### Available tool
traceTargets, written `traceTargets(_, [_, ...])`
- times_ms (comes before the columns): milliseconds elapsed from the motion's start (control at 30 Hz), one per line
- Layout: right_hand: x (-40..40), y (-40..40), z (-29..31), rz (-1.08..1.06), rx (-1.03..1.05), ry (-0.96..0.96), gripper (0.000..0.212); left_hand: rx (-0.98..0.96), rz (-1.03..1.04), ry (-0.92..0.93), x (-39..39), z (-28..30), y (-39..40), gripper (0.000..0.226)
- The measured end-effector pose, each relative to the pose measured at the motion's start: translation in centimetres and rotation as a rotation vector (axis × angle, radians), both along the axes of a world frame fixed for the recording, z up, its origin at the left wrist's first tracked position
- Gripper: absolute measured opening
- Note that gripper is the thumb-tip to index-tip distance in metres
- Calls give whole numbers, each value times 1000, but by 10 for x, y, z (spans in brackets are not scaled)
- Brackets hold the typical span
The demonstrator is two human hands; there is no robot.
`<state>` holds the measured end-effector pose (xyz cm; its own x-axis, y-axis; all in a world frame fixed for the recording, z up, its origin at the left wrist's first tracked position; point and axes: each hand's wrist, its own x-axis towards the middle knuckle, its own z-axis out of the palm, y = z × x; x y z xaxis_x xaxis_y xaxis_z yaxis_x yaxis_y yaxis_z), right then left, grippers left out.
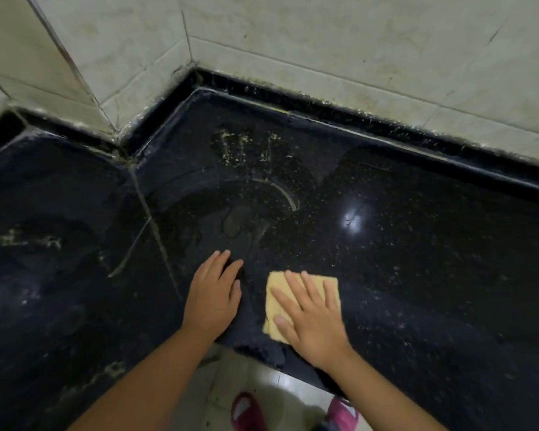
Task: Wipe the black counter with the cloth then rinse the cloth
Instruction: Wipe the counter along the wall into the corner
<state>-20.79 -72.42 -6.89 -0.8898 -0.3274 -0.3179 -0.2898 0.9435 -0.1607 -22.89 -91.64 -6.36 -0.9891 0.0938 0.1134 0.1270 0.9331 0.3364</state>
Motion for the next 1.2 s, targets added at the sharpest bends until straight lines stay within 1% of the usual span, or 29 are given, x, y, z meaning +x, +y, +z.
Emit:
traceTargets(67, [18, 46, 0, -25, 49, -4, 52, -45, -33, -22, -5, -2, 3, 44])
traceTargets(100, [16, 66, 5, -94, 61, -11, 59, -73, -59, -33, -5, -3, 4, 44])
traceTargets(133, [9, 81, 10, -170, 68, -6, 70, -92, -82, -33, -4, -6, 4, 43])
traceTargets(167, [-4, 91, 11, -251, 58, 47, 81, -97, -95, -38, -3, -9, 3, 43])
traceTargets(200, [-20, 95, 14, -353, 50, 51, 82, -95, -97, -38, -2, -10, 3, 43])
traceTargets(267, [-61, 86, 16, -538, 46, 35, 60, -92, -84, -35, -3, -11, 3, 44])
traceTargets(300, [-82, 74, 17, -596, 40, 16, 54, -96, -79, -32, -3, -12, 4, 44])
traceTargets(333, [-103, 59, 16, -611, 24, 9, 52, -99, -76, -29, -4, -13, 5, 44])
traceTargets(367, [-120, 42, 14, -591, 13, -1, 52, -102, -74, -30, -4, -14, 5, 44])
traceTargets(433, [-143, 8, 9, -469, 1, -21, 51, -100, -70, -19, -4, -14, 5, 44])
traceTargets(533, [-138, -30, 6, -251, -12, -32, 51, -90, -66, -22, -5, -13, 4, 43])
traceTargets(600, [-114, -33, 5, -119, -4, -28, 52, -83, -74, -27, -4, -14, 5, 43])
traceTargets(700, [-53, -12, 4, 47, 7, 76, 64, -61, -69, -50, -2, -13, 6, 44])
traceTargets(767, [-5, 14, -1, 89, 22, 93, 56, -42, -66, -54, 0, -12, 7, 45])
traceTargets(833, [32, 52, -1, 84, 57, 47, 49, -31, -65, -71, -1, -12, 7, 46])
traceTargets(900, [45, 91, 5, -2, 88, 40, 49, -39, -60, -87, -1, -9, 6, 40])
traceTargets(933, [43, 104, 8, -91, 104, 17, 54, -53, -62, -95, 0, -7, 7, 37])
traceTargets(1000, [29, 113, 13, -352, 77, 30, 71, -98, -76, -168, 1, -1, 9, 38])
traceTargets(1033, [20, 108, 16, -491, 70, 2, 68, -106, -79, -189, 2, 1, 9, 39])
traceTargets(1067, [10, 96, 17, -599, 66, -26, 59, -97, -77, -180, 2, 3, 10, 38])
traceTargets(1100, [1, 80, 21, -655, 64, -49, 53, -81, -75, -187, 2, 7, 12, 36])
traceTargets(1133, [-6, 61, 22, -658, 39, -56, 51, -90, -67, -200, 1, 12, 14, 36])
traceTargets(1200, [-13, 16, 22, -557, -10, -69, 51, -122, -59, -216, 0, 17, 12, 39])
